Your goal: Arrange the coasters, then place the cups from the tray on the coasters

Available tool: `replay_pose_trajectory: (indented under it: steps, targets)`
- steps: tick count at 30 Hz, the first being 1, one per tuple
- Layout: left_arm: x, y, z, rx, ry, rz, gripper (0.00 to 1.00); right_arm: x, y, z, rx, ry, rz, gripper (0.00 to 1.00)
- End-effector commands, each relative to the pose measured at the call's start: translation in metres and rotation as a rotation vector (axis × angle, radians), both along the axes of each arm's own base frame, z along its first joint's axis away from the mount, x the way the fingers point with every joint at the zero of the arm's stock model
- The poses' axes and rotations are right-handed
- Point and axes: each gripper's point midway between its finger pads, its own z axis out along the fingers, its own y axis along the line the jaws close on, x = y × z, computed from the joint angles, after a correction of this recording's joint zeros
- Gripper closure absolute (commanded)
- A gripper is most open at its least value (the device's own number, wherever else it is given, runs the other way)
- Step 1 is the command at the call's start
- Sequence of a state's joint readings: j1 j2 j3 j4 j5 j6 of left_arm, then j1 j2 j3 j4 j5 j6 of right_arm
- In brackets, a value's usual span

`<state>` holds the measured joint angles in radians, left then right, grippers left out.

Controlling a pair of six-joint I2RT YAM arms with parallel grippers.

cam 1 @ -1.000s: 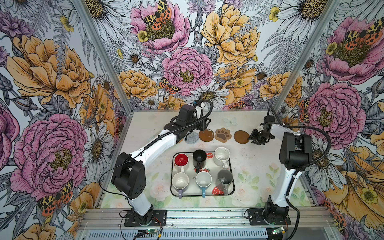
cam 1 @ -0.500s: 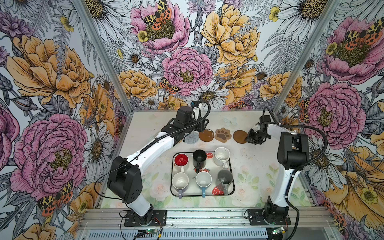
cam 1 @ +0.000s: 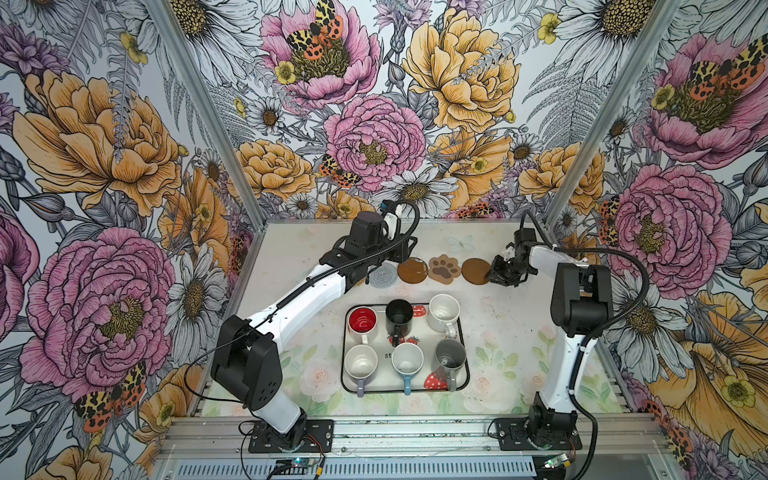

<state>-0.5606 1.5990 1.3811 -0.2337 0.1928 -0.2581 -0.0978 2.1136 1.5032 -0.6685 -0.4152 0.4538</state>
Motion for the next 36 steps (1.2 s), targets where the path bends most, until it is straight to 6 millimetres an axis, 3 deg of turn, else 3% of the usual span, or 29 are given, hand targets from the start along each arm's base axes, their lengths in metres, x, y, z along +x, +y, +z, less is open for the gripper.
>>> replay_pose_trajectory:
  steps: [1,6,13,17,21,28,36]
  targets:
    - [0.001,0.01,0.015,-0.009,-0.045,0.033,0.54,0.002,0.004,-0.01,-0.002,0.018,0.004,0.72]
    - [0.001,0.013,0.017,0.001,-0.052,0.04,0.53,0.005,-0.003,0.005,-0.017,-0.011,-0.014,0.7]
    - [0.002,0.022,0.019,0.008,-0.061,0.062,0.53,0.021,-0.013,0.059,-0.049,-0.133,-0.053,0.68]
    - [0.0,0.025,0.021,0.006,-0.067,0.067,0.53,0.037,-0.002,0.094,-0.037,-0.217,-0.044,0.69]
    - [-0.003,0.028,0.029,-0.009,-0.083,0.075,0.53,0.057,0.029,0.113,0.012,-0.272,0.017,0.77]
    - [-0.011,0.036,0.036,-0.017,-0.114,0.092,0.53,0.097,0.077,0.1,0.073,-0.285,0.084,0.9]
    - [-0.017,0.047,0.041,-0.003,-0.14,0.12,0.53,0.129,0.127,0.068,0.131,-0.269,0.127,0.92]
